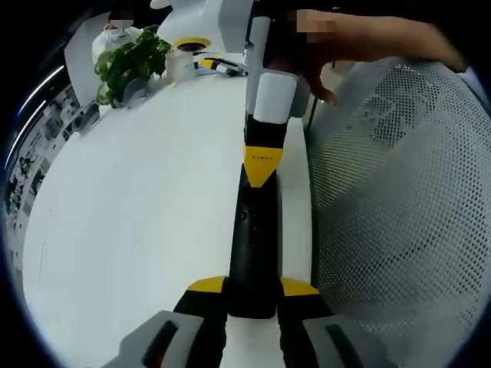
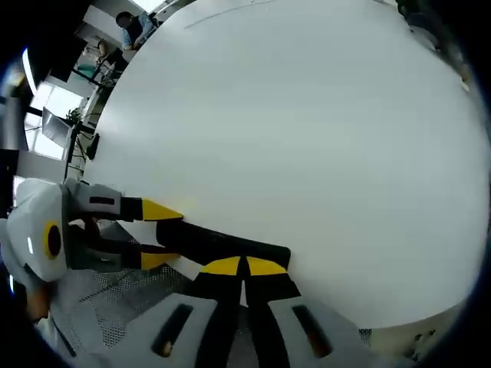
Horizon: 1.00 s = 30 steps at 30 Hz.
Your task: Press the specified remote control buttons in sequence, fully releasing each button before pressing the next.
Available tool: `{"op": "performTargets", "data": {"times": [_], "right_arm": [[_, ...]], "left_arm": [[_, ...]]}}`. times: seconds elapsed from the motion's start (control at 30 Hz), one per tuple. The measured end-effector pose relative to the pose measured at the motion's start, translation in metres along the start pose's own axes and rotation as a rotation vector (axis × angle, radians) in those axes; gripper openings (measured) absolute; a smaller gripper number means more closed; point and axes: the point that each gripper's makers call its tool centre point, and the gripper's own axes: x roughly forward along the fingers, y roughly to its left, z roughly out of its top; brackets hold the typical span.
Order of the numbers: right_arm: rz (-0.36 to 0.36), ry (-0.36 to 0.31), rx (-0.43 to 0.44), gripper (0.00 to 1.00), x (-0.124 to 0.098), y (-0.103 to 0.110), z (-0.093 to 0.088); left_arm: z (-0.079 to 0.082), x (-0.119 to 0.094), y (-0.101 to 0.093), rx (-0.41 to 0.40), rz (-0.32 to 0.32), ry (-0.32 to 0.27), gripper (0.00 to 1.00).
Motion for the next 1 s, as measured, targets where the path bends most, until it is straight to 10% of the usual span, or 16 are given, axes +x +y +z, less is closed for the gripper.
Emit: {"op": "performTargets", "data": {"times": [1.0], "right_arm": [[0.084, -0.047, 0.054, 0.0, 0.0034, 0.0088, 0.0074]], "left_arm": [[0.0006, -0.0002, 0.0, -0.003, 0.001, -0.005, 0.25]]}}
